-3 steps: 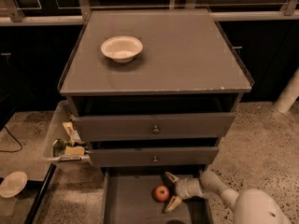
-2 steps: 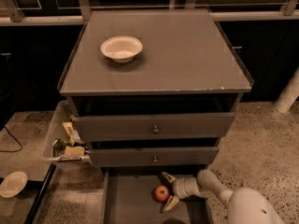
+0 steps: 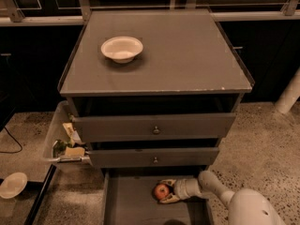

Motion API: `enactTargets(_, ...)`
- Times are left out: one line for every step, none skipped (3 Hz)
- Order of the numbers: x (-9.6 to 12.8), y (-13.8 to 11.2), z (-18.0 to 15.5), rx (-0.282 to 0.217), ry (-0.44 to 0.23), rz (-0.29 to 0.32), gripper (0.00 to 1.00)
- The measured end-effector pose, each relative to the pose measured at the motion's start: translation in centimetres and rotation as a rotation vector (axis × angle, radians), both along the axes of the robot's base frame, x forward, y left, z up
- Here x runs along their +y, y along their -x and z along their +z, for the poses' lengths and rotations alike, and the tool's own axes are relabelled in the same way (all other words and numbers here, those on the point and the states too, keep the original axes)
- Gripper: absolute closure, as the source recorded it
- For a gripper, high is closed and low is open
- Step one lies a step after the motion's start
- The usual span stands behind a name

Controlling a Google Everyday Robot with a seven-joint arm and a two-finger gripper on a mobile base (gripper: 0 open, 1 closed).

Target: Pick apple from bottom drawer and place on counter

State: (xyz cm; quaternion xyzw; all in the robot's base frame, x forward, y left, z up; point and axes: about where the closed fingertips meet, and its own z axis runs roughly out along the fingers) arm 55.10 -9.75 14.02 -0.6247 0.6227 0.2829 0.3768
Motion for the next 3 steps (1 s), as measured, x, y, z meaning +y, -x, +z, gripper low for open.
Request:
enactTargets(0.0, 0.0, 0.0, 0.0, 0.0, 0.0, 0.65)
enactTargets(0.0, 0.0, 0.0, 0.001, 0.0, 0.0, 0.88)
enactTargets(-1.2, 0.9, 0.2, 0.053, 0.027, -0.02, 1.0)
